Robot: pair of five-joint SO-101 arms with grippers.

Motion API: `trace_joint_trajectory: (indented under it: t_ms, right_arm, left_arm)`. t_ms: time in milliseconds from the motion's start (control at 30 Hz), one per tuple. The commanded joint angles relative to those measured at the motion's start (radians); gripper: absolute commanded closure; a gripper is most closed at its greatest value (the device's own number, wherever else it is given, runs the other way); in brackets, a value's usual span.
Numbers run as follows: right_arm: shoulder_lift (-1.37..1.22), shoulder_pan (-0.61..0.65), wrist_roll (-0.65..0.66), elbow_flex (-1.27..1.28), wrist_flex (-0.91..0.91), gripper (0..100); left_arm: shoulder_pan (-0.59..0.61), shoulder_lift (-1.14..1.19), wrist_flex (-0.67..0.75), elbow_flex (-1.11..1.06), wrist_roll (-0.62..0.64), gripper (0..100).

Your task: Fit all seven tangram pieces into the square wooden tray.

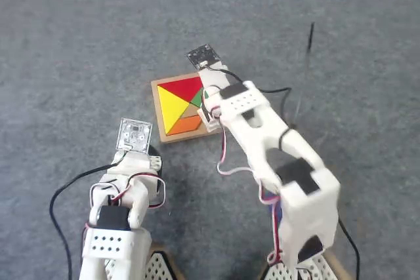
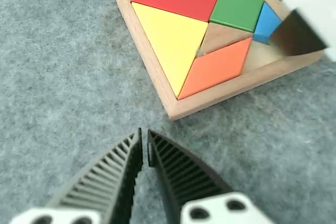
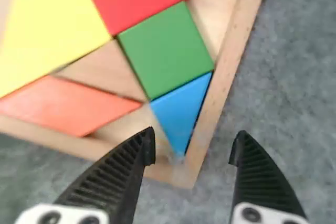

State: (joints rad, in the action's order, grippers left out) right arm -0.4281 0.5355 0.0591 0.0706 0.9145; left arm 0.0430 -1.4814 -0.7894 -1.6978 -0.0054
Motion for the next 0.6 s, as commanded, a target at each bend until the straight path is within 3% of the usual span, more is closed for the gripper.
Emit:
trace_joint_trajectory:
  t_ms: [0, 133, 233, 367, 567]
  right_arm:
    - [-0.054, 0.004, 0.018, -0.143, 0.056, 75.7]
    - [-0.108, 0.002, 0.008, -0.192, 0.074, 75.7]
    - [-0.120, -0.035, -0.084, -0.224, 0.096, 76.1]
    - [-0.111, -0.111, -0.141, -0.224, 0.085, 84.2]
    - [-0.093, -0.130, -0.143, -0.172, -0.002, 97.0]
  left_arm:
    - [0.005, -0.014, -0.008, 0.008, 0.008, 98]
    - [0.005, -0.014, -0.008, 0.008, 0.008, 98]
    - [0.005, -0.014, -0.008, 0.008, 0.008, 98]
    - [0.005, -0.014, -0.008, 0.008, 0.008, 98]
    - [0.005, -0.014, -0.008, 0.008, 0.008, 98]
